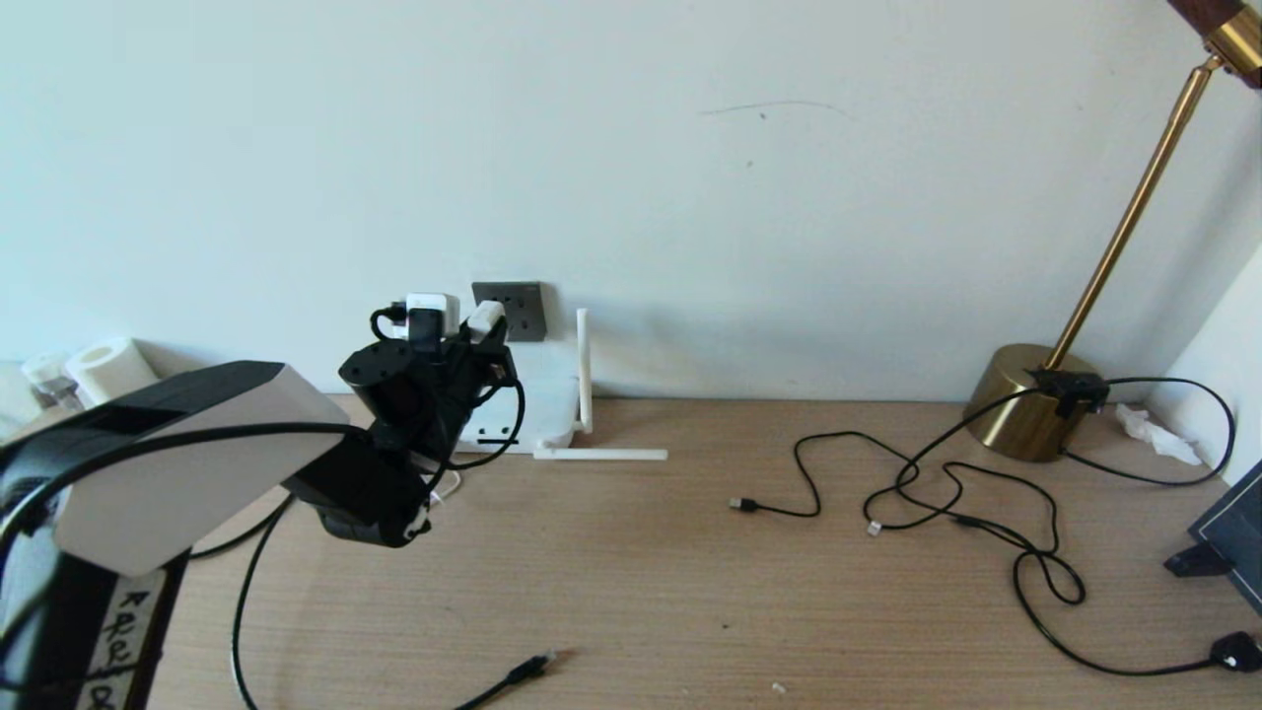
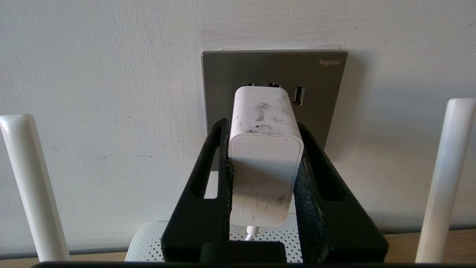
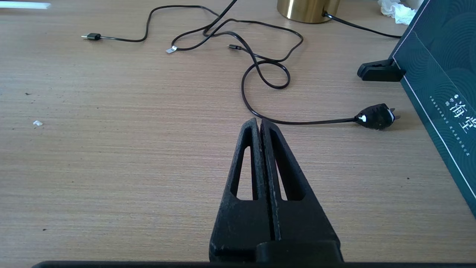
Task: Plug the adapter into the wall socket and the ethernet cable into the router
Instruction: Plug plug into socket
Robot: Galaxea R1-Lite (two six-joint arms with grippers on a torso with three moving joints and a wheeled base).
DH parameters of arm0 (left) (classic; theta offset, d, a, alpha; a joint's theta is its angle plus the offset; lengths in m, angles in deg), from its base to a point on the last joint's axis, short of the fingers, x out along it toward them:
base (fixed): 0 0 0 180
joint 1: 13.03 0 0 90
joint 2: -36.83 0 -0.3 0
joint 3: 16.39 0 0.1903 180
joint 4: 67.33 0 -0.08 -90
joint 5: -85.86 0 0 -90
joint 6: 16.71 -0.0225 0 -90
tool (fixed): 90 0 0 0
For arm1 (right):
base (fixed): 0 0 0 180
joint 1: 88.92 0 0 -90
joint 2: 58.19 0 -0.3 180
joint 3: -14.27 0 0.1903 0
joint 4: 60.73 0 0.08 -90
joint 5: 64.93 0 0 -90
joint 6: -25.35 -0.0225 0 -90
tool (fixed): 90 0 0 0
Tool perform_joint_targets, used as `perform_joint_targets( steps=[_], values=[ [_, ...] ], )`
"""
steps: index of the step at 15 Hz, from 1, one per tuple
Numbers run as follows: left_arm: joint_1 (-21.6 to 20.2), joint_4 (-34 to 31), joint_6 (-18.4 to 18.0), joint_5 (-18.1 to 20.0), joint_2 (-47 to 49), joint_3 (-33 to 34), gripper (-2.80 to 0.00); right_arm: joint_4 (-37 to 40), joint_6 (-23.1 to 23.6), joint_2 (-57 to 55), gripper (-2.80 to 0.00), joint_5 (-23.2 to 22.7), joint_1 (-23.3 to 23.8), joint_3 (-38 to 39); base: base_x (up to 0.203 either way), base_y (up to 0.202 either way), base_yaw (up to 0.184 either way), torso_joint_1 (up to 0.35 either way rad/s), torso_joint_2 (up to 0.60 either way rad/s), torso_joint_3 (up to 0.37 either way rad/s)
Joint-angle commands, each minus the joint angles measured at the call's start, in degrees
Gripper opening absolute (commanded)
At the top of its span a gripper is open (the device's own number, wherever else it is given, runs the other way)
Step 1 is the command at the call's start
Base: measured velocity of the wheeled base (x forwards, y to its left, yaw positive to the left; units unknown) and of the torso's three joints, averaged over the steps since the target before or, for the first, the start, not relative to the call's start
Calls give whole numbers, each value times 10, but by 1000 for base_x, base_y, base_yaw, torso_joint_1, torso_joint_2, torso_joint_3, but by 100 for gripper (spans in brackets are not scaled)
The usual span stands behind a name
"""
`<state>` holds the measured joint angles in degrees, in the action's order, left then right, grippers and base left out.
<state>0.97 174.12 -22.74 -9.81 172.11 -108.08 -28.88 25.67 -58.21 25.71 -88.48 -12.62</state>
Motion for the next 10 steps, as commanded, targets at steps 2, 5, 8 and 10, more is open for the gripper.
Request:
perform_joint_targets(
  steps=[2, 5, 8, 10],
  values=[
    [0, 2, -1, 0, 6, -6, -280, 0, 0, -1, -280, 1, 0, 0, 0, 0, 0, 0, 0, 0],
    [0, -5, -1, 0, 11, -25, -280, 0, 0, -1, -280, 1, 0, 0, 0, 0, 0, 0, 0, 0],
    [0, -11, -2, 0, 13, -31, -280, 0, 0, -1, -280, 1, 0, 0, 0, 0, 0, 0, 0, 0],
    [0, -12, -4, 0, 18, -40, -280, 0, 0, -1, -280, 1, 0, 0, 0, 0, 0, 0, 0, 0]
  ],
)
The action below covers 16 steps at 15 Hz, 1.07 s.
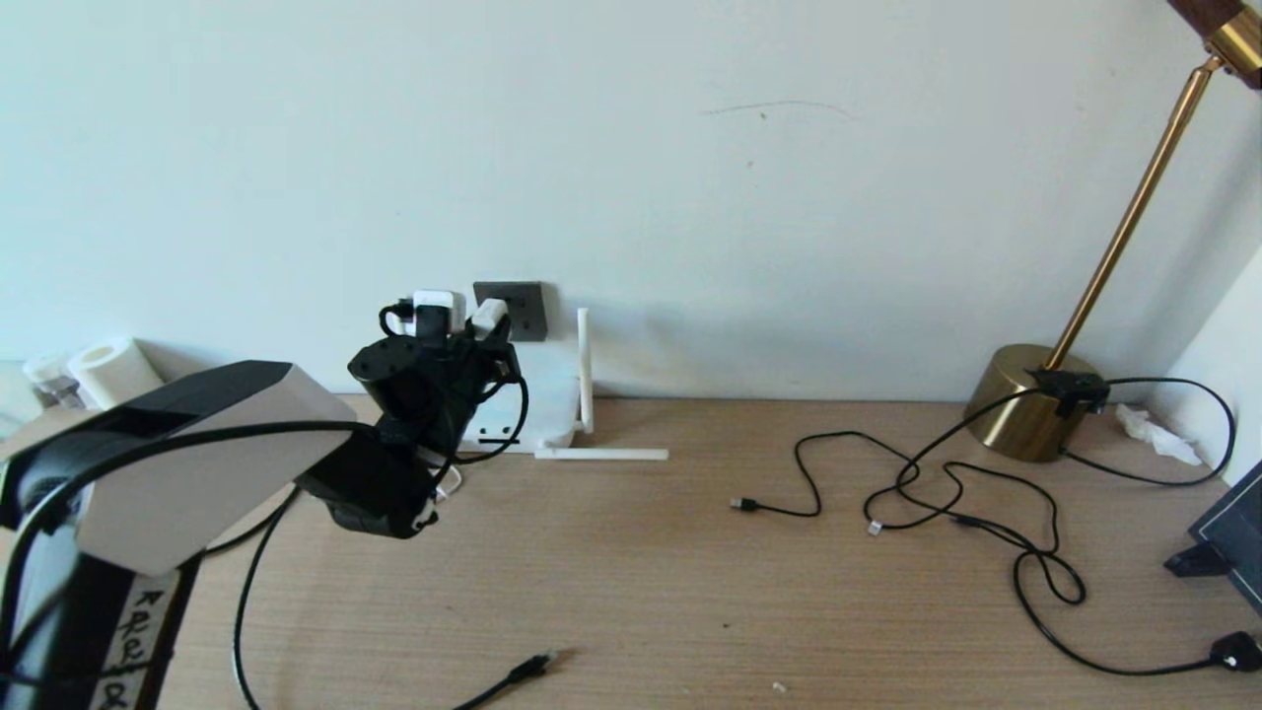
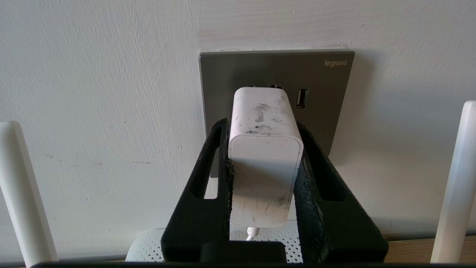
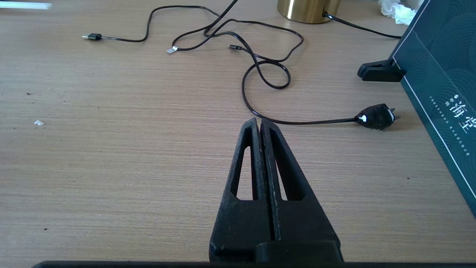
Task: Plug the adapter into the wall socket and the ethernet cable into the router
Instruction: Plug plug into socket
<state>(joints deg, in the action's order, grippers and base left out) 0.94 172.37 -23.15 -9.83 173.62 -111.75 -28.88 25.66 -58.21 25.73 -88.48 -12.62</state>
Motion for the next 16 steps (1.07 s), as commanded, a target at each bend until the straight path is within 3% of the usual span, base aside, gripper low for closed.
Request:
perform_joint_targets(
  steps=[1, 16],
  values=[
    [0, 4, 0, 0, 5, -5, -280, 0, 0, -1, -280, 0, 0, 0, 0, 0, 0, 0, 0, 0],
    [-2, -15, -1, 0, 35, -63, -280, 0, 0, -1, -280, 0, 0, 0, 0, 0, 0, 0, 0, 0]
  ],
)
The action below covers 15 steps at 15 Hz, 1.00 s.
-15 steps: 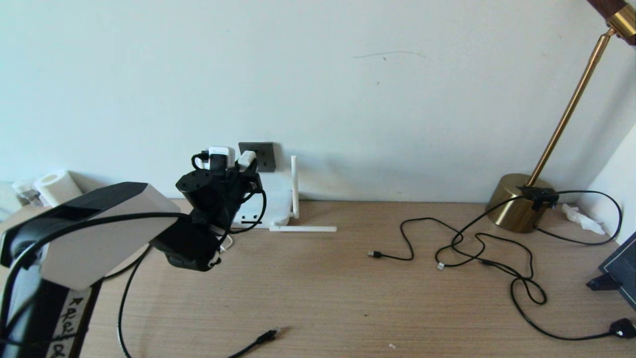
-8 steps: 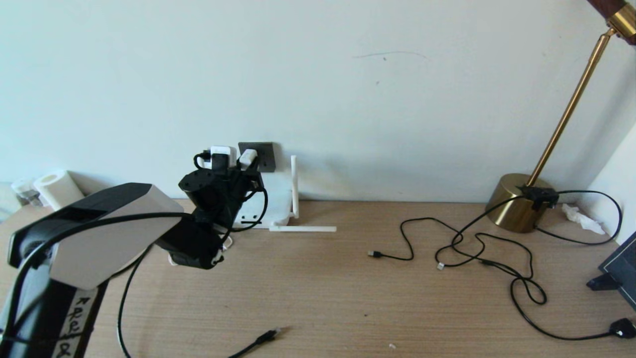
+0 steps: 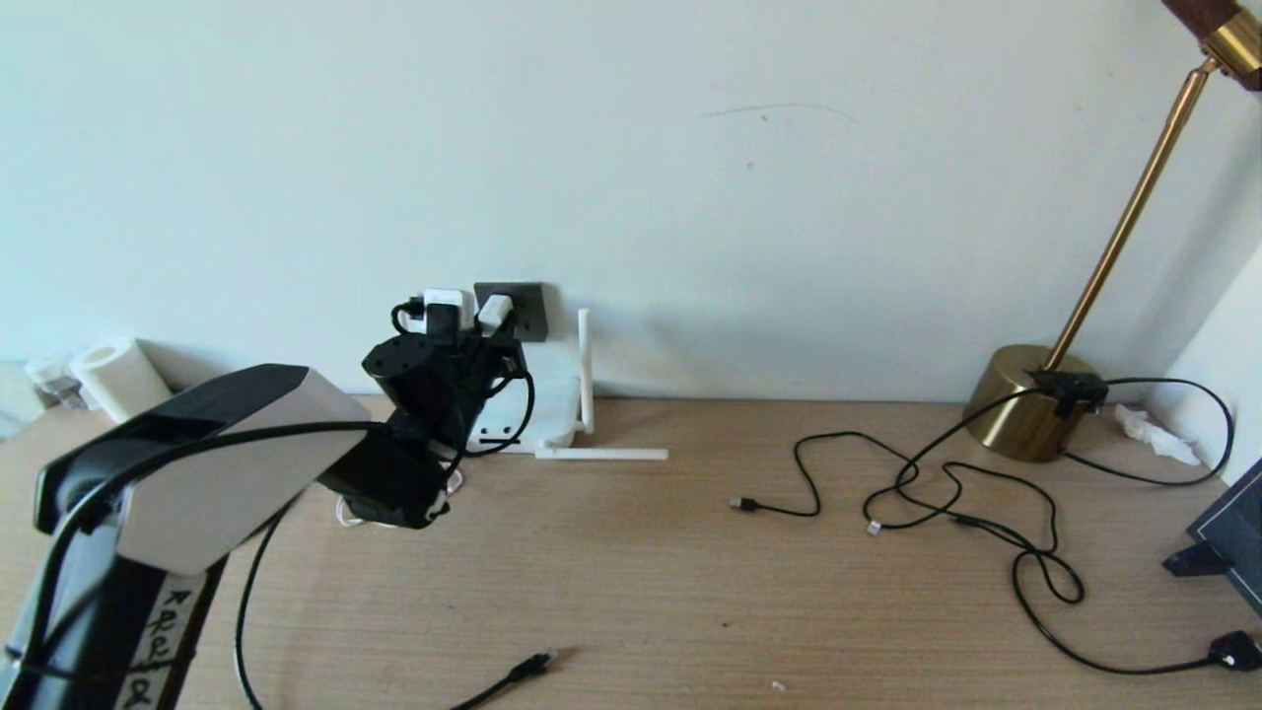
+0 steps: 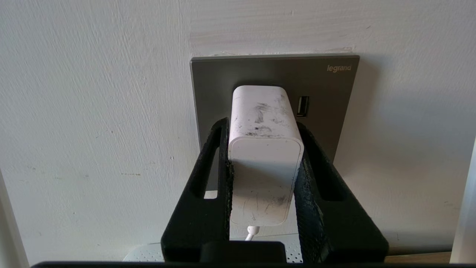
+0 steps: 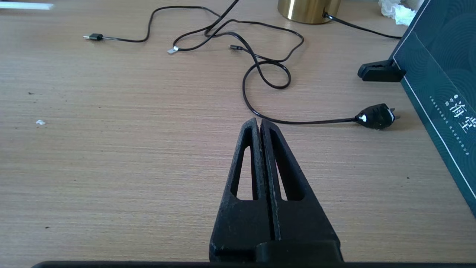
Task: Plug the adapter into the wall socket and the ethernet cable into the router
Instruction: Plug plug into socket
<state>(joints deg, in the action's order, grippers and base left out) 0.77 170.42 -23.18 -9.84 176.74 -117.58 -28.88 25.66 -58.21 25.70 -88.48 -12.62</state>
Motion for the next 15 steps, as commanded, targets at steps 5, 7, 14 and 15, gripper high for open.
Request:
perform_joint_targets(
  steps=[5, 7, 14, 15],
  values=[
    [0, -3, 0, 0, 4, -15, -280, 0, 0, -1, -280, 0, 0, 0, 0, 0, 0, 0, 0, 0],
    [0, -3, 0, -1, 6, -21, -280, 0, 0, -1, -280, 1, 0, 0, 0, 0, 0, 0, 0, 0],
    [1, -8, -1, -7, 19, -48, -280, 0, 0, -1, -280, 1, 0, 0, 0, 0, 0, 0, 0, 0],
    [1, -11, -2, -7, 21, -48, -280, 0, 0, -1, -280, 0, 0, 0, 0, 0, 0, 0, 0, 0]
  ],
)
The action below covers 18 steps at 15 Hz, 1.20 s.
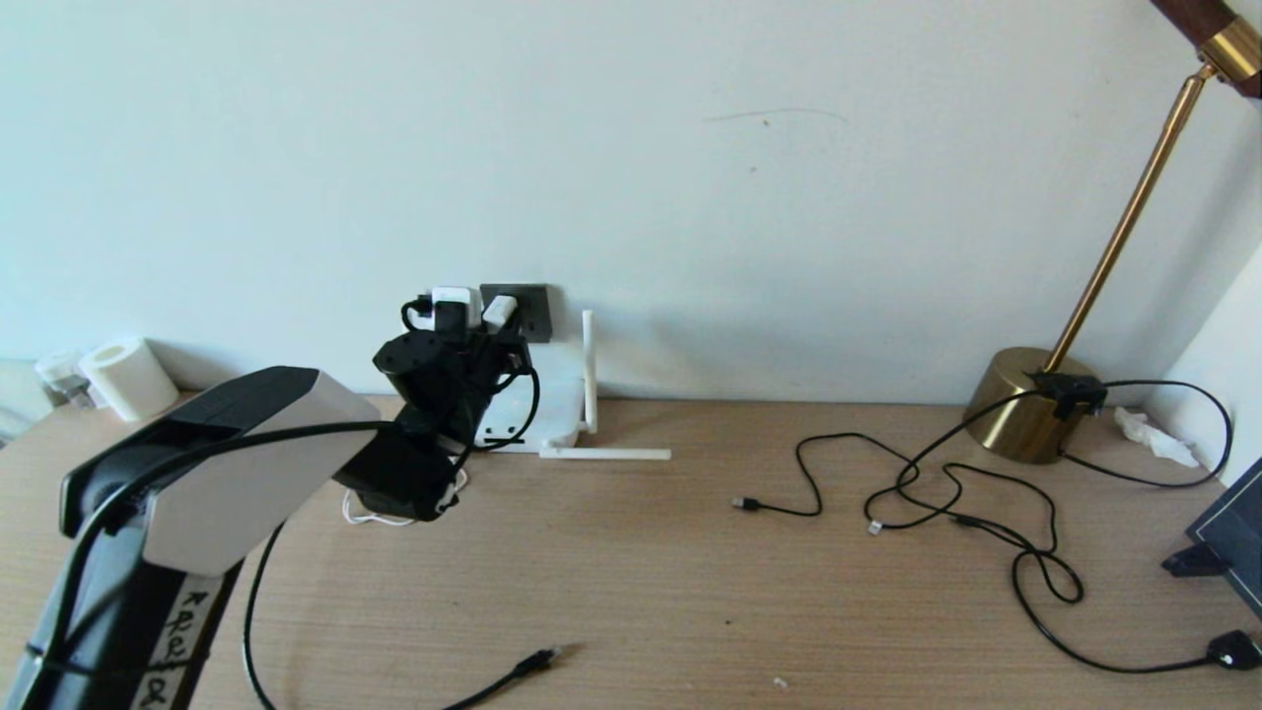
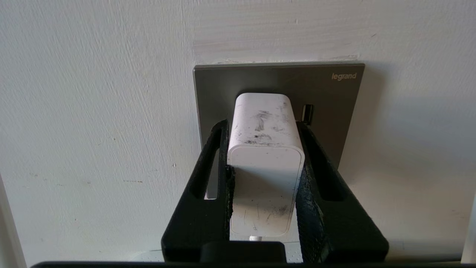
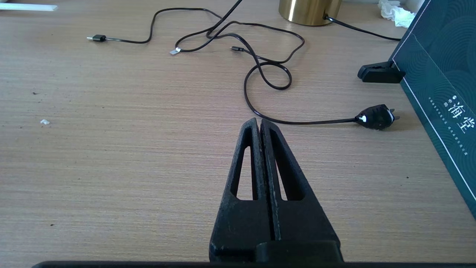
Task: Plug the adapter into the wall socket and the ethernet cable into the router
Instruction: Plug plug into socket
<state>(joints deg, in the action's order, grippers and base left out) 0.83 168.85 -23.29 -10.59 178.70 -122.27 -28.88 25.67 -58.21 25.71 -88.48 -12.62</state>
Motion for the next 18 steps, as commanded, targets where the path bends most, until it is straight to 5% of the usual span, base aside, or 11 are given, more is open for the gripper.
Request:
perform_joint_targets(
  steps=[1, 18],
  values=[
    [1, 3, -1, -1, 2, -2, -280, 0, 0, -1, -280, 0, 0, 0, 0, 0, 0, 0, 0, 0],
    [33, 1, -4, -49, 2, -11, -280, 0, 0, -1, -280, 1, 0, 0, 0, 0, 0, 0, 0, 0]
  ],
)
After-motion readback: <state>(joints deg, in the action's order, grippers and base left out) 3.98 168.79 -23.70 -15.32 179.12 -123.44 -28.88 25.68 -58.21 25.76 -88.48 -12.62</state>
